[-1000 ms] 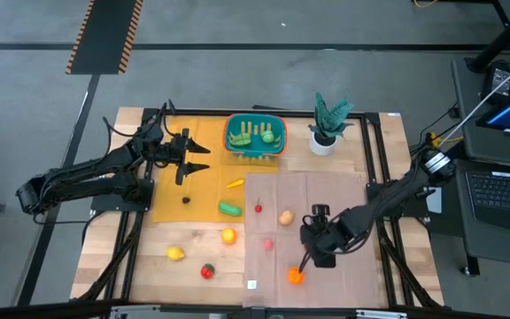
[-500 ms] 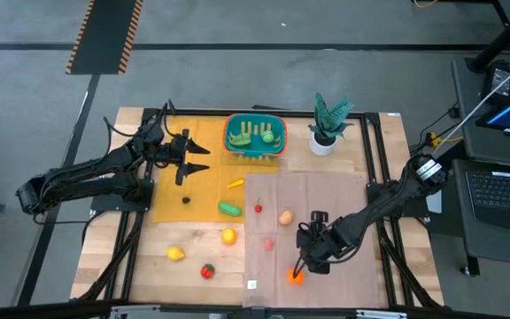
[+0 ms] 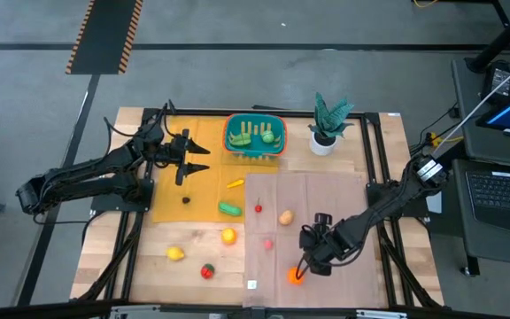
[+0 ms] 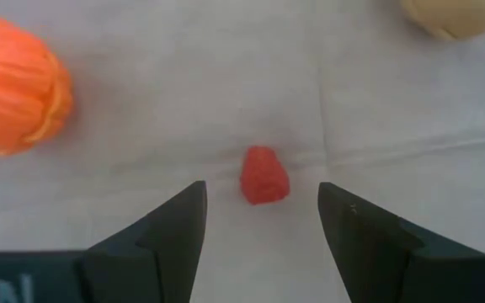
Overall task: Pick and placing Produce into tupperware
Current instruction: Put the red raspberry into the blue basket
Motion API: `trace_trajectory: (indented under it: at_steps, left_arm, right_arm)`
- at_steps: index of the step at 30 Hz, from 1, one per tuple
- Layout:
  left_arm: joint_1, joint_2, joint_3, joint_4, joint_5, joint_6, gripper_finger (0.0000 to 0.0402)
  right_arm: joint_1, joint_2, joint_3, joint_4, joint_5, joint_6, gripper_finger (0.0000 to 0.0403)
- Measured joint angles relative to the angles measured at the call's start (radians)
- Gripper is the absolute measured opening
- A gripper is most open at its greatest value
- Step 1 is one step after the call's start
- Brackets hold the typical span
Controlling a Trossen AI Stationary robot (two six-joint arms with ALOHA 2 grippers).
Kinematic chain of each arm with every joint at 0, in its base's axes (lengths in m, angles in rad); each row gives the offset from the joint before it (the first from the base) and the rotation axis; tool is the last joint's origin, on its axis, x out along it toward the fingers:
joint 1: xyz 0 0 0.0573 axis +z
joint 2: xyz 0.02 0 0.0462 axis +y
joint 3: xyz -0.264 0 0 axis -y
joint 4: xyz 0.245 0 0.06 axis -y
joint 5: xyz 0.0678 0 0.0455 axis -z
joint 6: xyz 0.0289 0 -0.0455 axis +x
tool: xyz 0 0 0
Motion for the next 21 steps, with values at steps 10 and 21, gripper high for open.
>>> trace_trajectory:
  at_steps: [10, 21]
  left_arm:
    - [0.000, 0.000, 0.000, 0.000, 0.000, 0.000, 0.0247]
    - [0.000, 0.000, 0.000, 0.000, 0.000, 0.000, 0.0247]
  right_arm:
    - [0.000, 0.000, -0.067, 0.097, 0.004, -0.002, 0.0229]
    - [0.000, 0.023, -0.068, 0.103, 0.008, -0.008, 0.0229]
